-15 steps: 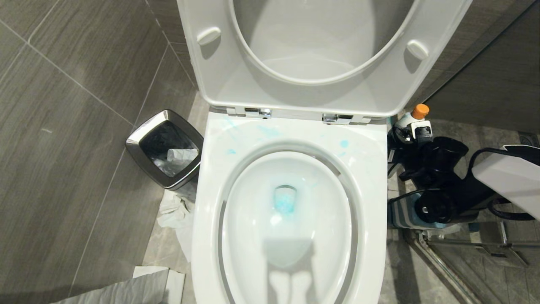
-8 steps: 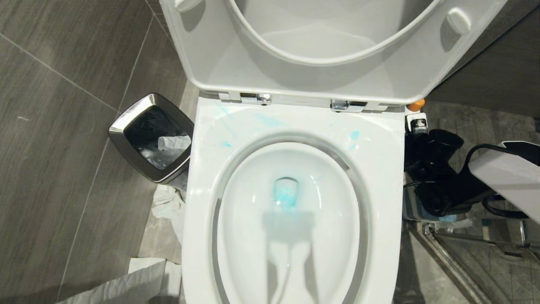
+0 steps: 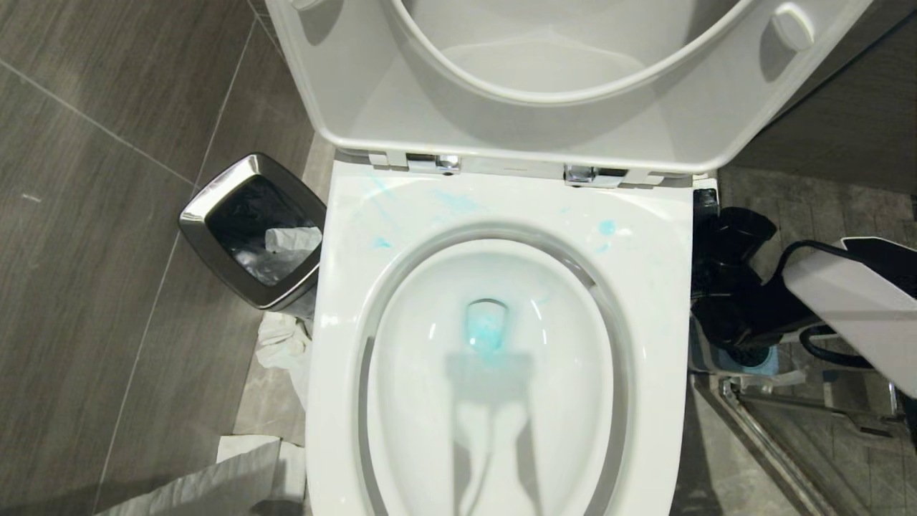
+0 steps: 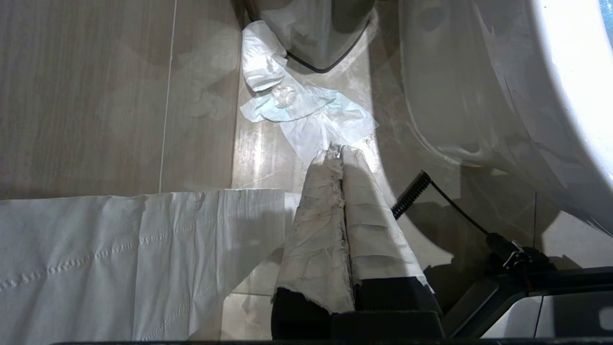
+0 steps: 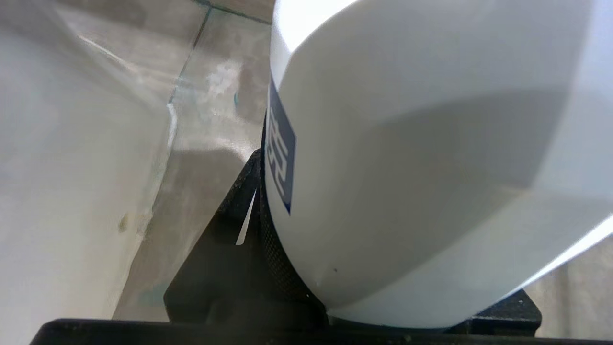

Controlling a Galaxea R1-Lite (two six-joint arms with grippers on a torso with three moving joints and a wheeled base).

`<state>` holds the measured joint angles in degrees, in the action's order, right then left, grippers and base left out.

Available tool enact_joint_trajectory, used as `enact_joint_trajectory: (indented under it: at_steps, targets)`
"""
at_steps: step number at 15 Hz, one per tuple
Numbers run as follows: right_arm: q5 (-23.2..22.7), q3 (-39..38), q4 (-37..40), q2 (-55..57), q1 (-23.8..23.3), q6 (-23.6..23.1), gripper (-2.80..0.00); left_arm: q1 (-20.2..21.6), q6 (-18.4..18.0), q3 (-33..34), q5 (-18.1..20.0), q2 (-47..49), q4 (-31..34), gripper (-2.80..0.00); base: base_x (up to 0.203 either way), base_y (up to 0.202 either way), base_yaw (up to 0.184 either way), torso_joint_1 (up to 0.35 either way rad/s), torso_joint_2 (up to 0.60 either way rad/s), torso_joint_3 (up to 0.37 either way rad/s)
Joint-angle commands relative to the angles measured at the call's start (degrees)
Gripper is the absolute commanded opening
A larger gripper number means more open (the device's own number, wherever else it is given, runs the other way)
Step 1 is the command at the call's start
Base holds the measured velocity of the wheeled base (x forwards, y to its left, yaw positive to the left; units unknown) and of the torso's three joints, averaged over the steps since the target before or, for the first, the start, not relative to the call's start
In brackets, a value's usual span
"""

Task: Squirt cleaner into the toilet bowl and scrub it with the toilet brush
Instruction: Place the cleaning agent on the floor

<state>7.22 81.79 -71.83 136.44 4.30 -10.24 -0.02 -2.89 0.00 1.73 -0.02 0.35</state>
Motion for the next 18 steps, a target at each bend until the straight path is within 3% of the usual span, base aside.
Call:
enact_joint_trajectory:
  at_steps: [1,10,18]
  targets:
    - [0.0,2.8,-0.4,3.2,0.3,0.0,-2.8,0.0,0.0,0.1,0.0,0.0,0.0,-2.8,0.0,0.0,0.0,0.0,0.0,0.0]
    - [0.0,7.8,-0.5,9.1,2.6,0.3,-2.8,0.0,0.0,0.1,0.0,0.0,0.0,-2.8,0.0,0.0,0.0,0.0,0.0,0.0]
    - [0.6,7.8,-2.4,11.1,3.9,0.0,-2.8,0.0,0.0,0.1,0.0,0.0,0.0,-2.8,0.0,0.0,0.0,0.0,0.0,0.0]
